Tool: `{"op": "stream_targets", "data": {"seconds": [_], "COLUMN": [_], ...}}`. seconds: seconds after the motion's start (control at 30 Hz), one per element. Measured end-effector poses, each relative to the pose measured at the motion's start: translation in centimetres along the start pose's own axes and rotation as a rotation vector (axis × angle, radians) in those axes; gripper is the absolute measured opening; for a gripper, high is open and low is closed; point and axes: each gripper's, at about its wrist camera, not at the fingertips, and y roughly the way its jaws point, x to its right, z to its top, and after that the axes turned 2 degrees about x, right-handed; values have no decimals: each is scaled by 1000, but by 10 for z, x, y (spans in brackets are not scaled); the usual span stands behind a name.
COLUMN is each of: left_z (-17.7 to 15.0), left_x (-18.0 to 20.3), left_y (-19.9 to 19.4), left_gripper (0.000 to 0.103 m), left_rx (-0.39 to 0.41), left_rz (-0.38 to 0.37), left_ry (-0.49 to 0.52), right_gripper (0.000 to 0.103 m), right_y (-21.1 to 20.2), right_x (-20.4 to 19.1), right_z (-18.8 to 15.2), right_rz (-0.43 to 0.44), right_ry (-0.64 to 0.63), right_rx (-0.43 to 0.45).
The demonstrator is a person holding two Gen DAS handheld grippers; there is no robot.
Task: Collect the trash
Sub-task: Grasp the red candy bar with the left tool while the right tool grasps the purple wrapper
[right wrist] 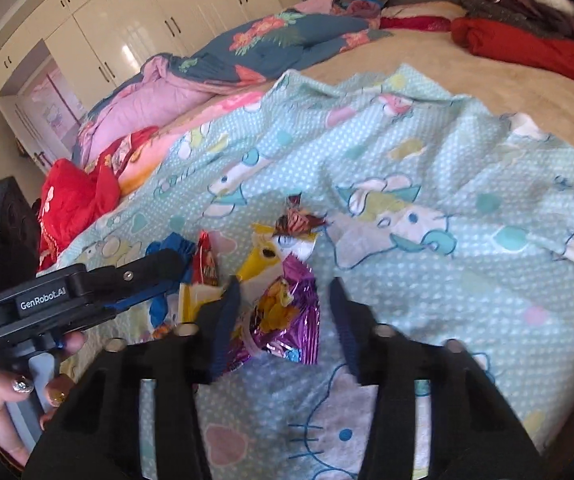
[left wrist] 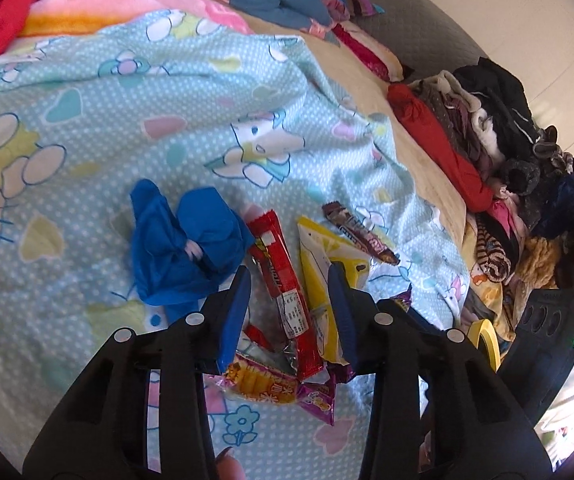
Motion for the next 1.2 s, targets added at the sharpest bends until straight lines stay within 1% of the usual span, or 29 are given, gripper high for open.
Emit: {"op": "stream_targets", "data": {"seconds": [0.1,0.27,0.37,0.43,0.47,0.5,0.6,0.83,0.93,1.07,1.2], "left_z": [-1,0,2,3,2,2,1,4,6,6,2], "left_x": [-1,-2,-2,-3,-3,-3,2,22,32,43,51], "left_y": [7,17,22,26,27,26,20,-8,-18,-26,-28], "left_gripper": [32,32,32,23,16,13,9,7,7,7,7], "left_rx": [-20,-36,-43,-48,-47,-42,-19,60,80,93,86], "left_rz": [-2,24,48,58,62,63,58,-18,-45,-74,-82], "left_ry": [-22,-46,-44,-48,-52,-54,-40,14,34,53,69], "right_gripper": [29,28,28,27,27,27,27,26,25,25,24], "right_y": [-6,-19,-28,-34,-36,-38,-48,-67,-73,-79,-82], "right_x": [-3,-2,-1,0,0,0,2,7,8,10,23], "right_z": [-5,-16,-22,-25,-27,-28,-32,-35,-36,-37,-41], "right_rz": [-3,-13,-19,-21,-22,-24,-31,-33,-60,-156,-165], "right_ry": [-16,-14,-14,-10,-9,-8,-6,15,4,-31,9], "right_rx": [13,33,45,50,53,55,69,99,103,65,29]}}
